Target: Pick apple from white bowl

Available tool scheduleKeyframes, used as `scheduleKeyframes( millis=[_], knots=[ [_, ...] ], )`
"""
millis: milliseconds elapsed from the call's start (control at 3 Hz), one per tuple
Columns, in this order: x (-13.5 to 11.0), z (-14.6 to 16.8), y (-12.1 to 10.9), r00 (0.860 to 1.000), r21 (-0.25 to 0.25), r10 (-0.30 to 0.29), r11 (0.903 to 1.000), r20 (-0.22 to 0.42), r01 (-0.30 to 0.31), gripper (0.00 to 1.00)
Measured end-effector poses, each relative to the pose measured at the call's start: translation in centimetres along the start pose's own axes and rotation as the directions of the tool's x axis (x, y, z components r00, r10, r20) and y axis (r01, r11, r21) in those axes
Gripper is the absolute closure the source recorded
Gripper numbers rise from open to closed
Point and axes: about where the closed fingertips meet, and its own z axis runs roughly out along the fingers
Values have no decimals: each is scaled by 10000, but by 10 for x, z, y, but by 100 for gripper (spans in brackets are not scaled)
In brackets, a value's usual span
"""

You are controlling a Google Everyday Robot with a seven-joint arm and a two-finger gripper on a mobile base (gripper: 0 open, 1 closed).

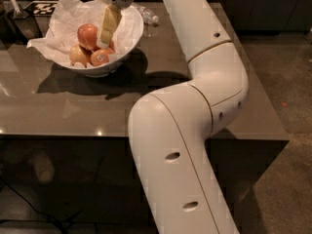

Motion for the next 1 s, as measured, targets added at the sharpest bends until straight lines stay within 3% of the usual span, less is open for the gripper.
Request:
scheduleKeyframes(
  millis=[333,1000],
  knots=[
    [-4,4,-7,9999,225,11,9997,124,-14,0],
    [-6,47,-10,9999,-235,92,9997,-133,-95,0]
  ],
)
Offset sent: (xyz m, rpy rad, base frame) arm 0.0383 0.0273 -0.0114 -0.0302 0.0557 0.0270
